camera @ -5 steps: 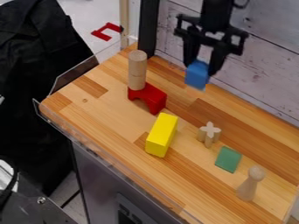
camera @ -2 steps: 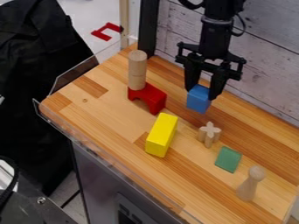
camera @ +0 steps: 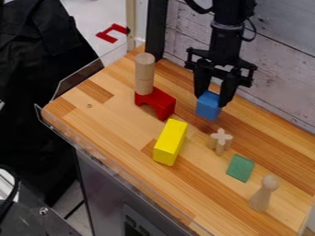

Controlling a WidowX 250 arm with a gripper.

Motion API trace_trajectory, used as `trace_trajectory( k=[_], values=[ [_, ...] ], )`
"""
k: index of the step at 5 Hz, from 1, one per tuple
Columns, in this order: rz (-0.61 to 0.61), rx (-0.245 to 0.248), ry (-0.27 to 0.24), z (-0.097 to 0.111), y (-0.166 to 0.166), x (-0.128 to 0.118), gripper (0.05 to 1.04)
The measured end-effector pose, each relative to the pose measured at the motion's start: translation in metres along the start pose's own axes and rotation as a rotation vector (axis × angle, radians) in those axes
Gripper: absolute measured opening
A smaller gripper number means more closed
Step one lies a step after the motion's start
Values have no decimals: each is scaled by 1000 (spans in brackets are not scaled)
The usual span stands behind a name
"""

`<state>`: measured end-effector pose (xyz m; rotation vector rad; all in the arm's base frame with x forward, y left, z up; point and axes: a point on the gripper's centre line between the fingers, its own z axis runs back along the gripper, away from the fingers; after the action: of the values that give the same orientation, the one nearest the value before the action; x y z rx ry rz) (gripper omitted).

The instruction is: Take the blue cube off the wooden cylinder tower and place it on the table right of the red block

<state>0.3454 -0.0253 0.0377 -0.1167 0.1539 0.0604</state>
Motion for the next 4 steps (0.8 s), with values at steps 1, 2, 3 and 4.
trace_trajectory(
  k=[1,2,3,4],
  values=[
    [19,36,-42,-5,8,5,544],
    [22,59,-81,-7,12,9,544],
    [30,72,-75,-17,16,9,544],
    [30,72,-72,-20,16,8,605]
  ],
)
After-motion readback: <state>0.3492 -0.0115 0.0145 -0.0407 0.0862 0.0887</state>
